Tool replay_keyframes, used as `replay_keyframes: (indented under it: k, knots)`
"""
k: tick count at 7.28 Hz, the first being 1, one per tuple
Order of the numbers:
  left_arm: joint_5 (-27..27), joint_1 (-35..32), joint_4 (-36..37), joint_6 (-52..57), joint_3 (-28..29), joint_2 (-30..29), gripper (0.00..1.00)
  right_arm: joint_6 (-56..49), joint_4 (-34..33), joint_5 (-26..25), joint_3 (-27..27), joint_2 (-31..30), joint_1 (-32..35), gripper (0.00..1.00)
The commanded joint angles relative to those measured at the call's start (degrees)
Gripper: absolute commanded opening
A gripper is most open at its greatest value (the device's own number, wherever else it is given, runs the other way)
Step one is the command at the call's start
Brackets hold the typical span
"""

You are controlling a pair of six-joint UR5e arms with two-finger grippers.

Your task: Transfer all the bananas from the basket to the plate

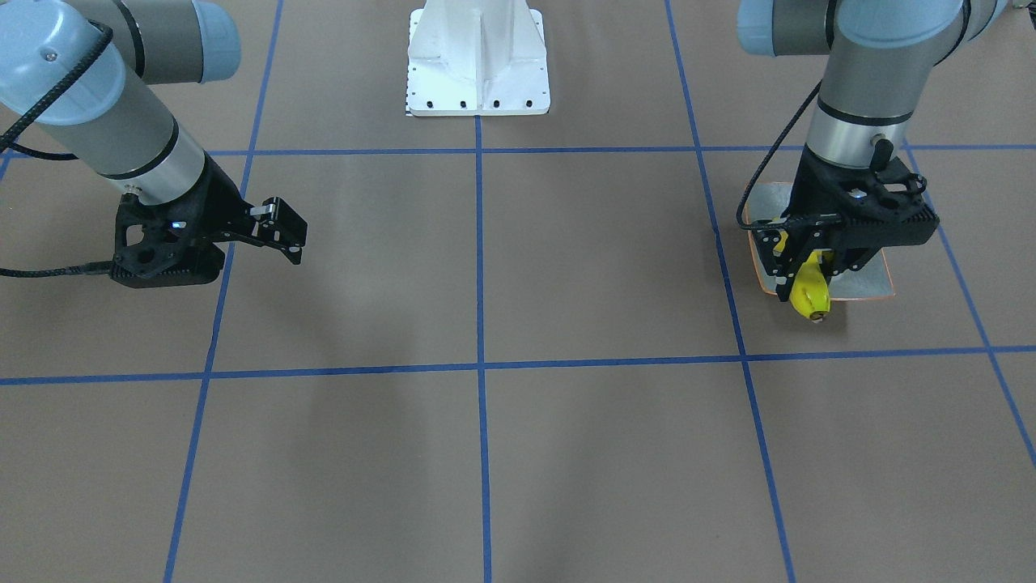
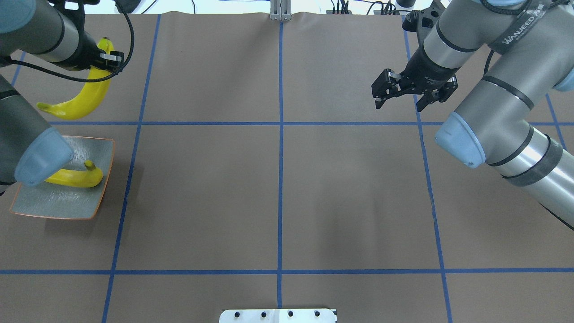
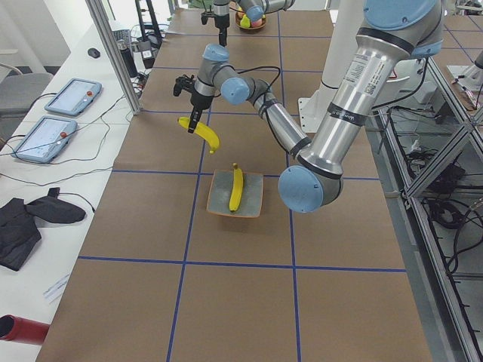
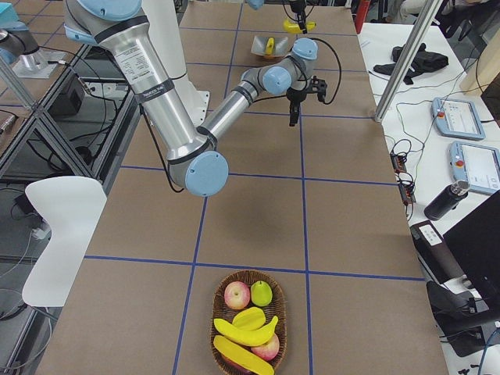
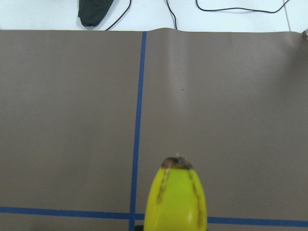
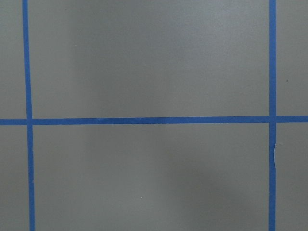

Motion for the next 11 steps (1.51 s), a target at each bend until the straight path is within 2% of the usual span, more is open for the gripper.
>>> replay_keyframes:
  k: [1,2,4,8,11]
  knots:
    - [4.1,1.1,-11.3,5.1,2.5,8.1,0.0,0.1,0.1,-0.2,-0.1,0.1,-0.7,1.0]
    - [4.4,1.6,-17.5,5.1,4.6,10.3,0.0,0.3,0.1,-0.2,0.0,0.2,-0.7,1.0]
    - [9.5,6.8,-18.5,5.2,5.2,11.5,0.0,0.3,0.1,-0.3,0.0,0.0,-0.9,1.0]
    - [9.7,8.1,-21.5,13.5,4.3,16.4,0.0,0.4,0.1,-0.4,0.1,-0.1,-1.1,1.0]
    - [9.7,9.9,-21.8,13.8,4.3,16.9,0.0,0.5,0.2,-1.5,0.1,-0.3,-1.6,1.0]
